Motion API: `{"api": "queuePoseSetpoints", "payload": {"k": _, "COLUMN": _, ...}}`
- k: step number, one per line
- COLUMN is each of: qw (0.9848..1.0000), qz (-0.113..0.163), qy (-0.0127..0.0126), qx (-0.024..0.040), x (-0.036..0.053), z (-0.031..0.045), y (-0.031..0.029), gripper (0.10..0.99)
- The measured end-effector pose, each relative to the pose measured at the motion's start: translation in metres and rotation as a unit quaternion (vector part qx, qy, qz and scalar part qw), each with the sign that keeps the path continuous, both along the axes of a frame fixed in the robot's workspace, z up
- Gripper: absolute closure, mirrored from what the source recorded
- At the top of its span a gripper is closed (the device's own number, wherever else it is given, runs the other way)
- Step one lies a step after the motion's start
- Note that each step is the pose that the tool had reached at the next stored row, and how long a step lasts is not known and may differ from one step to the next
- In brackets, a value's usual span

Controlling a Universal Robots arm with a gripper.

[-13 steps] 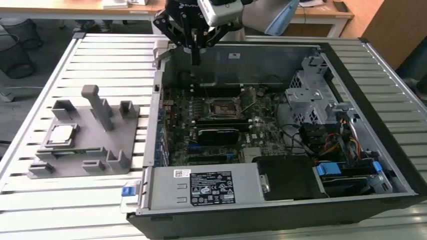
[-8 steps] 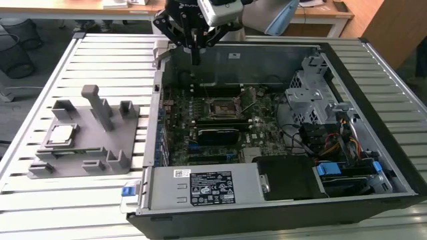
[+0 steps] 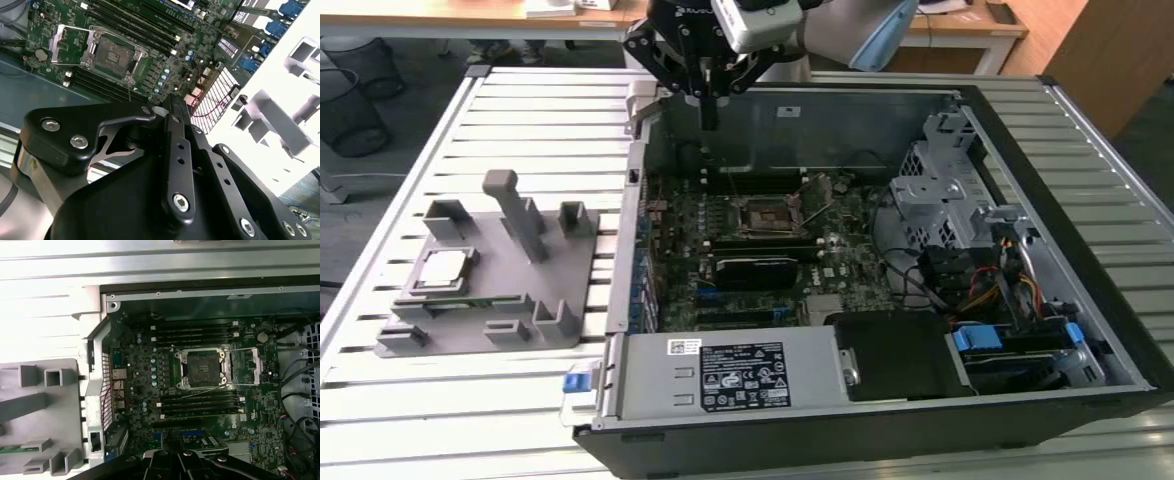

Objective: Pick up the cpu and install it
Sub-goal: 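Reach for the cpu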

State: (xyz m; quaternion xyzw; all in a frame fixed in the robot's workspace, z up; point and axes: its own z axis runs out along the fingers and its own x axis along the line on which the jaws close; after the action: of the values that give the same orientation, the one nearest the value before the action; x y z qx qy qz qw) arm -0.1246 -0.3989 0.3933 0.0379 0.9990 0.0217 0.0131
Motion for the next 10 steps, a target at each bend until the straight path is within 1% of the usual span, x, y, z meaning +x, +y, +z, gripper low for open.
{"api": "queuePoseSetpoints", "payload": {"k": 10, "qw": 1.0, "qz": 0.0, "qy": 0.0, "qx": 0.0, "x": -0.0036, "z": -0.0001, "y": 0.0, "gripper": 0.98}}
